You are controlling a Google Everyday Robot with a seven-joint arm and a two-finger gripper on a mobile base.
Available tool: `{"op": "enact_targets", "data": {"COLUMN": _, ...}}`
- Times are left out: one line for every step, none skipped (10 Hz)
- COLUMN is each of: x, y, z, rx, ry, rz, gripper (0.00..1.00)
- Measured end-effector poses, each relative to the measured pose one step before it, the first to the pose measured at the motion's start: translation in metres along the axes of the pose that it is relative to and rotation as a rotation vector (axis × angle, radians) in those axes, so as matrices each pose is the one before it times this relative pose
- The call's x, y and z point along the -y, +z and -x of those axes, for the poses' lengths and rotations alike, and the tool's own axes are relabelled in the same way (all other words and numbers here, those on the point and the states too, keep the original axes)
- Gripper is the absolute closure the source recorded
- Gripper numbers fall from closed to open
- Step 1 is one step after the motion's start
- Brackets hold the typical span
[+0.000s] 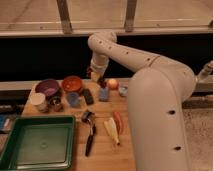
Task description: Place grapes in plastic cup
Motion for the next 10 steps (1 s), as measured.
{"op": "enact_targets", "data": {"x": 0.00154, "y": 0.00006, "z": -0.00277, "rx": -0.00668, "ry": 0.00054, "rz": -0.00326, "gripper": 1.0}}
{"op": "enact_targets", "data": {"x": 0.00256, "y": -0.0011, "z": -0.00287, "rx": -0.00029, "ry": 0.00503, "rz": -0.00243, "gripper": 1.0}}
{"op": "enact_targets", "data": {"x": -0.00017, "y": 0.0006, "z": 0.00002, "rx": -0.00013, "ry": 0.00009, "rz": 0.00076, "gripper": 1.0}}
{"op": "enact_targets", "data": {"x": -0.00264, "y": 0.00061, "z": 0.00352, "rx": 0.00276, "ry": -0.00469, "rz": 0.00255, "gripper": 1.0}}
{"op": "enact_targets", "data": {"x": 0.00058, "y": -0.0006, "z": -0.0003, "rx": -0.00134, "ry": -0.00086, "rz": -0.00122, "gripper": 1.0}}
{"op": "enact_targets", "data": {"x": 0.00034, "y": 0.00122, "z": -0.00147, "rx": -0.01116, "ry": -0.00781, "rz": -0.00303, "gripper": 1.0}}
{"op": "enact_targets", "data": {"x": -0.00519, "y": 0.00286, "z": 0.00344, "rx": -0.01554, "ry": -0.02159, "rz": -0.00323, "gripper": 1.0}}
{"op": "enact_targets", "data": {"x": -0.00916, "y": 0.00147, "z": 0.00481, "rx": -0.00842, "ry": -0.02112, "rz": 0.00038, "gripper": 1.0}}
{"op": "enact_targets", "data": {"x": -0.02271, "y": 0.00223, "z": 0.00582, "rx": -0.01691, "ry": -0.03491, "rz": 0.00143, "gripper": 1.0}}
{"op": "enact_targets", "data": {"x": -0.00928, "y": 0.00057, "z": 0.00131, "rx": -0.00749, "ry": -0.01553, "rz": -0.00126, "gripper": 1.0}}
